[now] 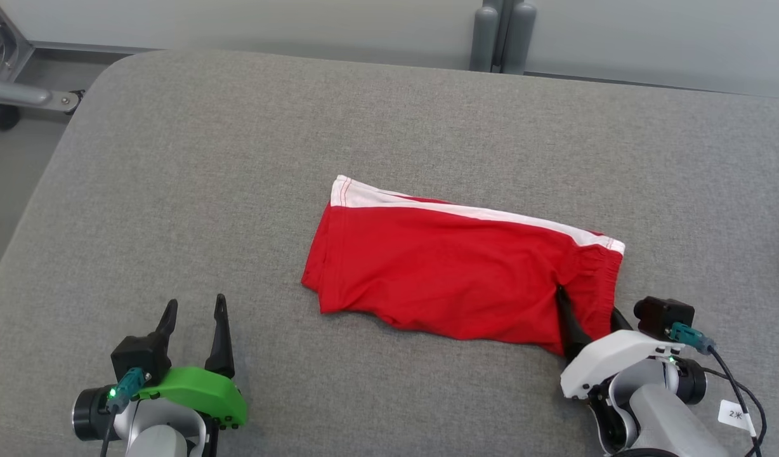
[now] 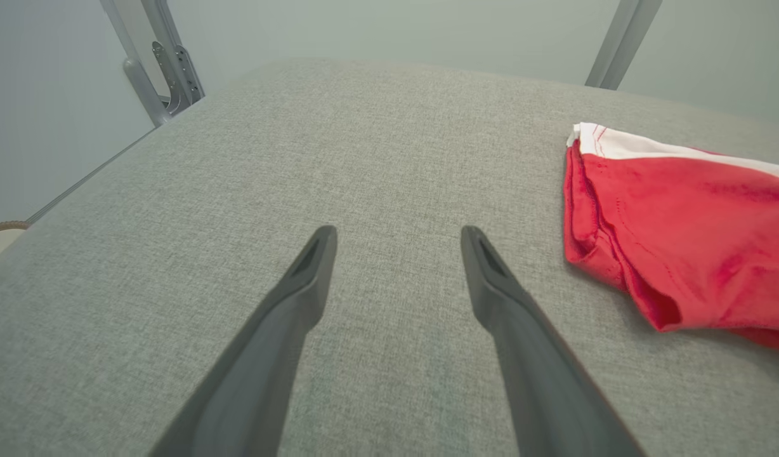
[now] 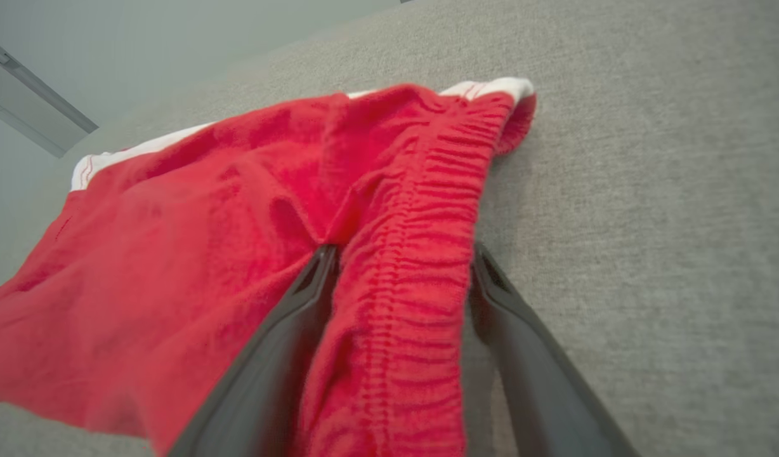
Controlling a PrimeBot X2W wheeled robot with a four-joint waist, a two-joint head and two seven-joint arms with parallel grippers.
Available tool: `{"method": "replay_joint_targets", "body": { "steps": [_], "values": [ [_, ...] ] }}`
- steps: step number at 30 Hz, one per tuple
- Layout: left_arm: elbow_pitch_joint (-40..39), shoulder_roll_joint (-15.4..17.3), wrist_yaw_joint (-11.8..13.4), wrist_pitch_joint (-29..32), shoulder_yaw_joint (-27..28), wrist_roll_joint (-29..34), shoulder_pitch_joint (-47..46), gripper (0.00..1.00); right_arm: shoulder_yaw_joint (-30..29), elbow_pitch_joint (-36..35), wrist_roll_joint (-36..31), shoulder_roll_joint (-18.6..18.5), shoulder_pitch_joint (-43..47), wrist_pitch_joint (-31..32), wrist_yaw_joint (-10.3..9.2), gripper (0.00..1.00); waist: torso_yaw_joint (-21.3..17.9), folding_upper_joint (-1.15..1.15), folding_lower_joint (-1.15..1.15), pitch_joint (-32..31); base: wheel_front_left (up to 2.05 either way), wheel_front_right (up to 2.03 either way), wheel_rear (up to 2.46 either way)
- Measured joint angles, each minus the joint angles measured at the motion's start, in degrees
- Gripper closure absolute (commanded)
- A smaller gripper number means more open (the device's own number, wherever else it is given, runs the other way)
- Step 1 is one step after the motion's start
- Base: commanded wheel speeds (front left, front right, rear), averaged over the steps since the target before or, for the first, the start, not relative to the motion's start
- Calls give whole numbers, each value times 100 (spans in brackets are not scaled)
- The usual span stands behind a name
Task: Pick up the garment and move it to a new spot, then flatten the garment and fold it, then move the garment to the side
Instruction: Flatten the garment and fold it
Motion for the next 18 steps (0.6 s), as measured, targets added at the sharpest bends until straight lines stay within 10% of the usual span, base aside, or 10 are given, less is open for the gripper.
{"method": "replay_joint_targets", "body": {
  "steps": [5, 8, 18],
  "values": [
    [-23, -56, -47, 0, 53, 96, 1, 0, 332, 321, 275, -45, -247, -32, -3, 3, 84, 0, 0, 93, 0, 0, 0],
    [-31, -87, -83, 0, 80, 126, 0, 0, 460, 450, 396, -56, -372, -38, -3, 100, 105, 0, 0, 118, 0, 0, 0],
    [-62, -140, -171, 0, 238, 165, 19, 0, -252, 213, 294, 11, -306, 0, 5, 100, -19, 0, 0, 74, 0, 0, 0]
  ]
}}
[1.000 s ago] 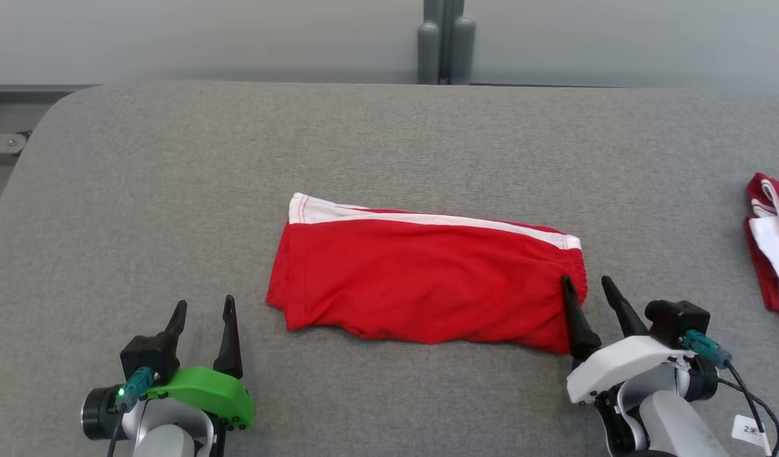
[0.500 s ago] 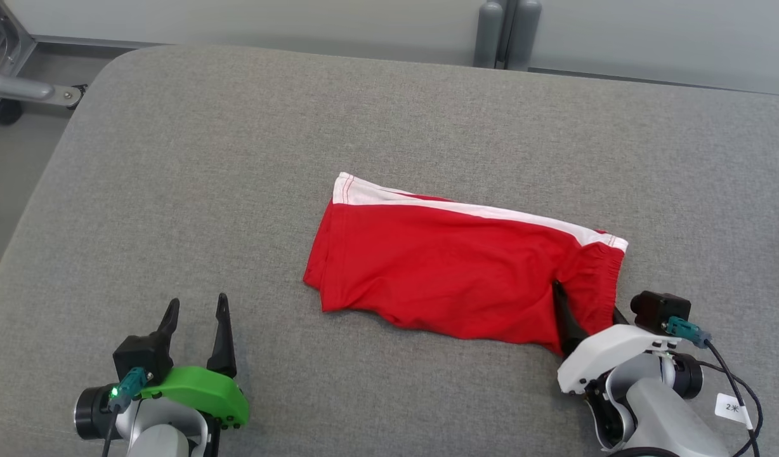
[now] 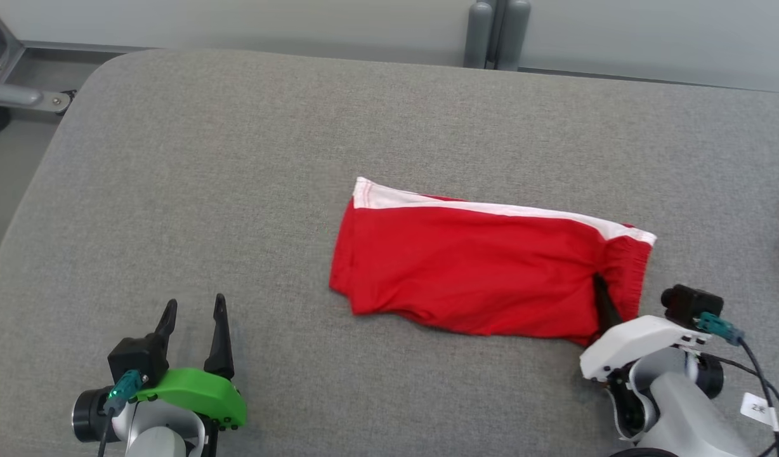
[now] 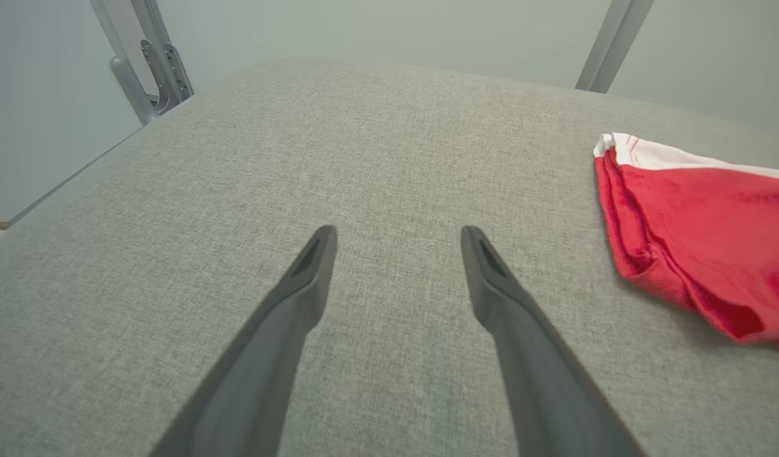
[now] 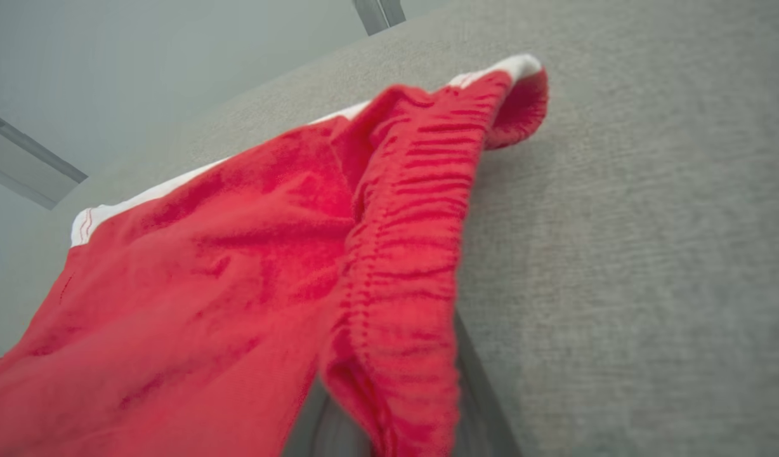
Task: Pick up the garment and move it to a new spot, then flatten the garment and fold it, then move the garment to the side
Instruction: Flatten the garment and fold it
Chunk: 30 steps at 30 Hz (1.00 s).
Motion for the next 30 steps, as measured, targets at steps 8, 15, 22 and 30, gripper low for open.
{"method": "replay_joint_targets", "body": {
  "steps": [8, 15, 22, 30],
  "values": [
    [13, -21, -36, 0, 25, -7, 109, 0, -374, -542, -190, -379, 161, 7, -2, 100, -295, 0, 0, -105, 0, 0, 0],
    [59, -30, -30, 0, -203, -193, 135, 0, 891, -1245, -98, -444, 12, 82, -4, 100, -521, 0, 0, -220, 0, 0, 0],
    [94, -37, 37, 0, -711, -472, 114, 0, 2134, -1371, 174, -345, -413, 547, -3, 100, -257, 0, 0, -228, 0, 0, 0],
    [75, -36, 89, 0, -946, -637, 132, 0, 2384, -568, 98, -286, -837, 475, -5, 52, 409, 0, 0, -162, 0, 0, 0]
  ]
}}
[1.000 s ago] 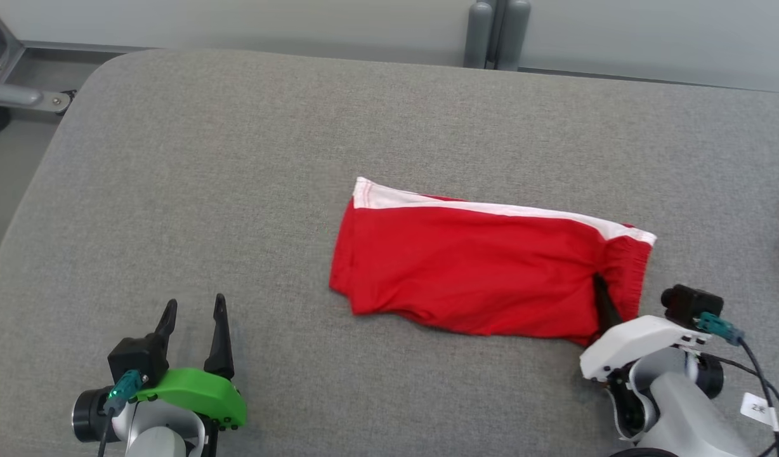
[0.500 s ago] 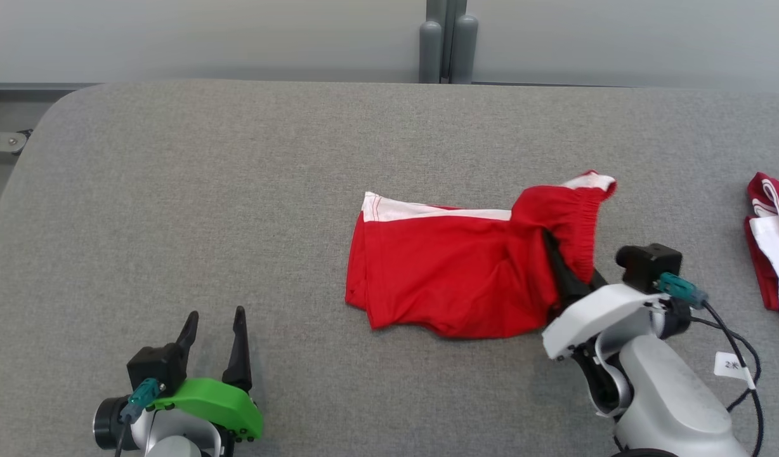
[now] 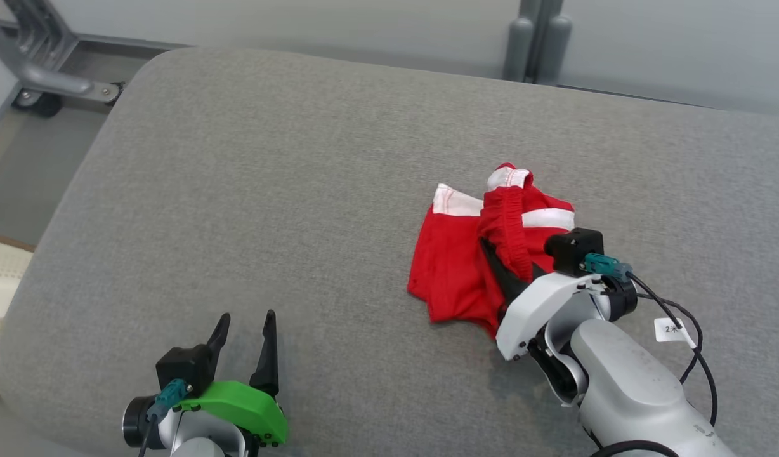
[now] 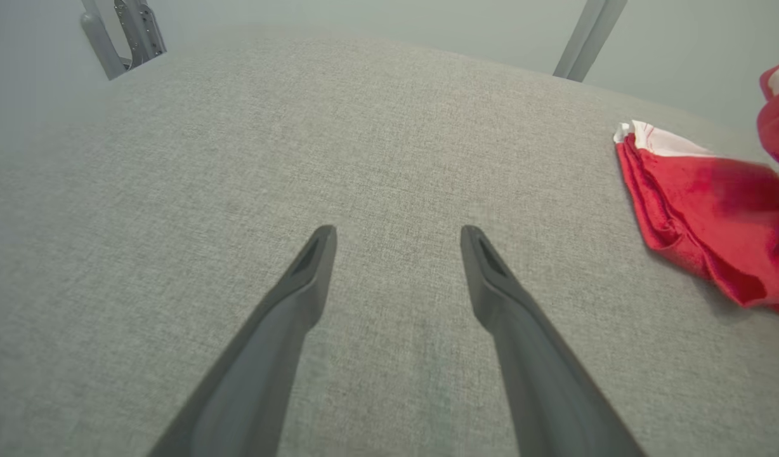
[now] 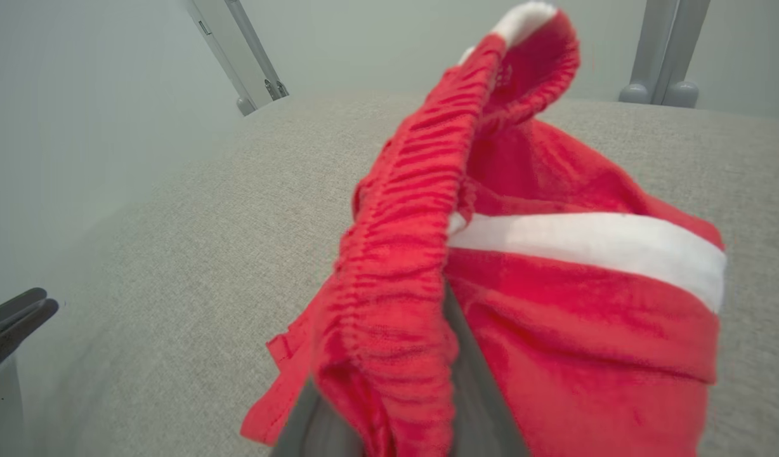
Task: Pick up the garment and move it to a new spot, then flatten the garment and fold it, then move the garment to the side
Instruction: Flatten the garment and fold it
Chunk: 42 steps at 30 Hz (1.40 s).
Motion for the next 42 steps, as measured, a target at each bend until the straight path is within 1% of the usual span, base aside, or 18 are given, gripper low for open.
{"method": "replay_joint_targets", "body": {
  "steps": [1, 2, 5, 8, 12, 14, 16, 20, 23, 29, 30, 33, 39, 42],
  "values": [
    [0, 2, 5, 0, 9, -12, 12, 0, 18, 90, 7, 33, -44, -36, 0, 15, 84, 0, 0, 9, 0, 0, 0],
    [0, 3, 13, 0, 15, -12, 32, 0, 24, 187, 8, 64, -91, -81, 0, 0, 164, 0, 0, 18, 0, 0, 0],
    [-12, 3, 32, 0, 62, -15, 124, 0, 73, 383, 62, 140, -243, -198, 0, 0, 370, 0, 0, 45, 0, 0, 0],
    [-58, 7, 58, 0, 140, -22, 160, 0, 121, 444, 166, 202, -367, -315, 1, 0, 473, 0, 0, 72, 0, 0, 0],
    [-131, 3, 85, 0, 231, -9, 187, 0, 89, 323, 296, 243, -377, -426, 1, 0, 388, 0, 0, 78, 0, 0, 0],
    [-164, 4, 85, 0, 276, 13, 187, 0, -99, 190, 352, 242, -358, -436, 0, 0, 302, 0, 0, 62, 0, 0, 0],
    [-218, 4, 85, 0, 310, 34, 186, 0, -442, -75, 311, 177, -232, -450, 1, 0, 196, 0, 0, 28, 0, 0, 0],
    [-356, 2, 86, 0, 371, 130, 188, 0, -1166, -489, -100, -51, 293, -459, 0, 0, -31, 0, 0, -53, 0, 0, 0],
    [-467, 2, 86, 0, 438, 242, 205, 0, -1720, -745, -493, -87, 684, -459, 0, 0, -205, 0, 0, -116, 0, 0, 0],
    [-709, 1, 83, 0, 576, 437, 333, 0, -2720, -1315, -1262, 16, 1369, -460, 0, 0, -555, 0, 0, -243, 0, 0, 0],
    [-770, 0, 82, 0, 636, 487, 361, 0, -2909, -1475, -1503, 71, 1547, -460, 0, 0, -672, 0, 0, -287, 0, 0, 0],
    [-840, 2, 73, 0, 728, 583, 439, 0, -3045, -1672, -1806, 138, 1730, -460, 0, 0, -856, 0, 0, -345, 0, 0, 0],
    [-897, 1, 22, 0, 884, 697, 550, 0, -3232, -1941, -2008, 216, 1950, -460, 0, 0, -1161, 0, 0, -431, 0, 0, 0],
    [-914, -1, -19, 0, 951, 773, 603, 0, -3209, -2062, -2071, 247, 2107, -460, 0, 0, -1334, 0, 0, -482, 0, 0, 0]
  ]
}}
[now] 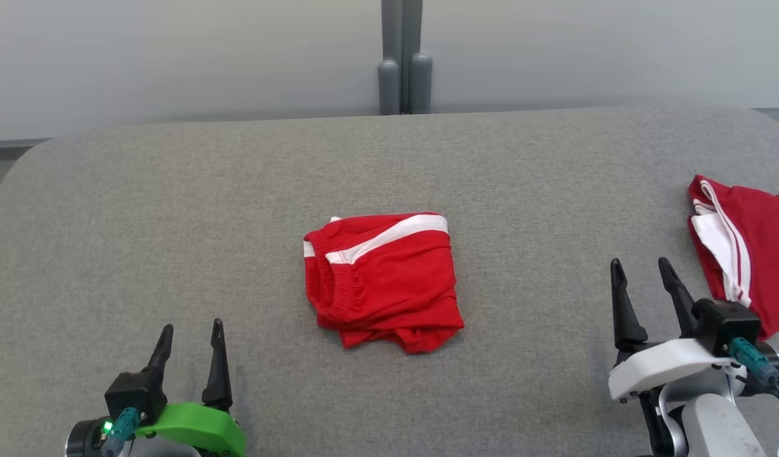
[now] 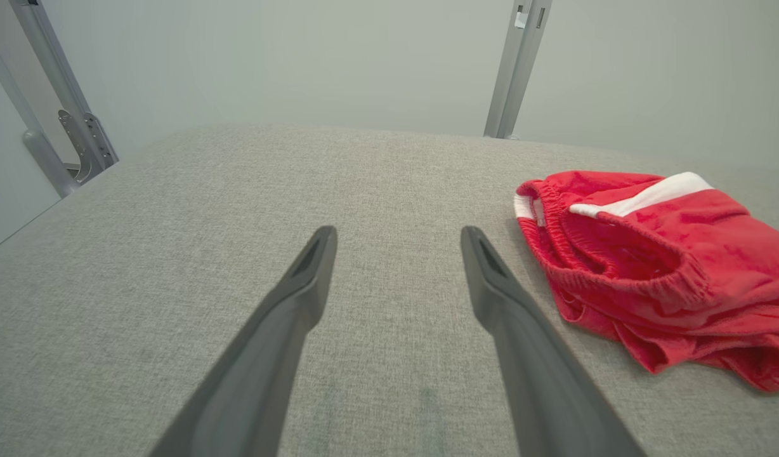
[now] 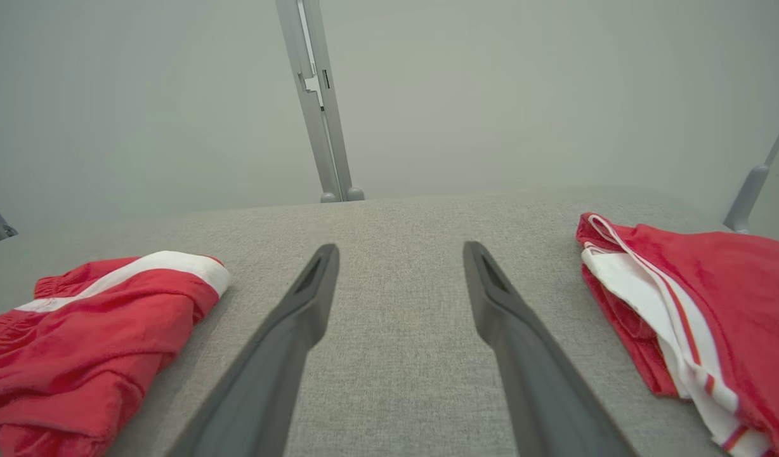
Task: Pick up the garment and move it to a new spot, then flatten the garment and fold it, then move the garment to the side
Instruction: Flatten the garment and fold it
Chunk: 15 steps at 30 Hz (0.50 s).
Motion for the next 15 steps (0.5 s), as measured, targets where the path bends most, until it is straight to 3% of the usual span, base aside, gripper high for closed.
{"method": "replay_joint_targets", "body": {
  "steps": [15],
  "values": [
    [-1, -1, -94, 0, 208, 98, 121, 0, 385, -25, 179, 19, 260, 0, 0, 0, -657, 0, 0, -296, 0, 0, 0]
  ]
}}
